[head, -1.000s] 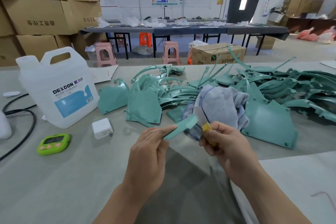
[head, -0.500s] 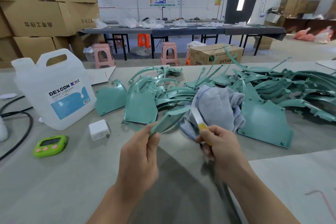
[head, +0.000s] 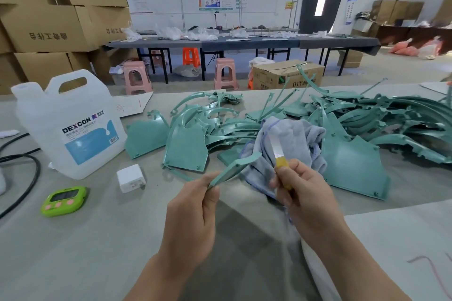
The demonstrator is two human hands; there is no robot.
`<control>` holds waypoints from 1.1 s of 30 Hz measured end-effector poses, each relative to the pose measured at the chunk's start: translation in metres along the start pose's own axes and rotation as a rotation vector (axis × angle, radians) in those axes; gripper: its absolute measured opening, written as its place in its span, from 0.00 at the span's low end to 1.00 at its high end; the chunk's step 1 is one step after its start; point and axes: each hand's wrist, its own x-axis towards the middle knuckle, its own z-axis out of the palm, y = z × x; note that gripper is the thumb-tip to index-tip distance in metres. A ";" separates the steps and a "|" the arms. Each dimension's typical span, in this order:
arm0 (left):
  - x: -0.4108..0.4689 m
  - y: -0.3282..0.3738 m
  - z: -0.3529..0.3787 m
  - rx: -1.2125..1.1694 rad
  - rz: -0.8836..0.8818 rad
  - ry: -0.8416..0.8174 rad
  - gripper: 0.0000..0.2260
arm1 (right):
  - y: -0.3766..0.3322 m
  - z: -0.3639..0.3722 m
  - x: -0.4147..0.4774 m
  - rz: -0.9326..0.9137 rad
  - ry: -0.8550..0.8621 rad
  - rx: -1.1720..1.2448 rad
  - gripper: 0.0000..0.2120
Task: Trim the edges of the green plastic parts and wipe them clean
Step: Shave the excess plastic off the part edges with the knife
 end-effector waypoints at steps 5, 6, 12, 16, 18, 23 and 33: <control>0.000 0.001 0.000 0.021 -0.007 -0.031 0.11 | 0.008 0.009 -0.004 0.111 -0.084 -0.112 0.10; 0.000 0.001 -0.002 0.024 -0.010 -0.031 0.11 | 0.009 0.008 -0.002 0.112 0.071 -0.209 0.11; 0.005 0.000 -0.001 0.146 0.168 -0.112 0.11 | -0.010 0.000 -0.004 0.076 0.147 -0.023 0.09; 0.006 0.003 0.006 0.295 0.388 -0.249 0.10 | -0.011 0.007 -0.008 0.310 0.106 0.046 0.05; 0.006 0.009 0.011 0.302 0.478 -0.274 0.10 | -0.011 0.008 -0.008 0.356 0.141 0.024 0.04; 0.004 0.020 0.013 0.216 0.546 -0.164 0.14 | -0.009 0.000 -0.004 0.339 0.142 -0.099 0.02; 0.004 0.005 -0.006 0.113 0.130 -0.068 0.15 | -0.007 -0.004 0.000 0.341 0.016 -0.063 0.16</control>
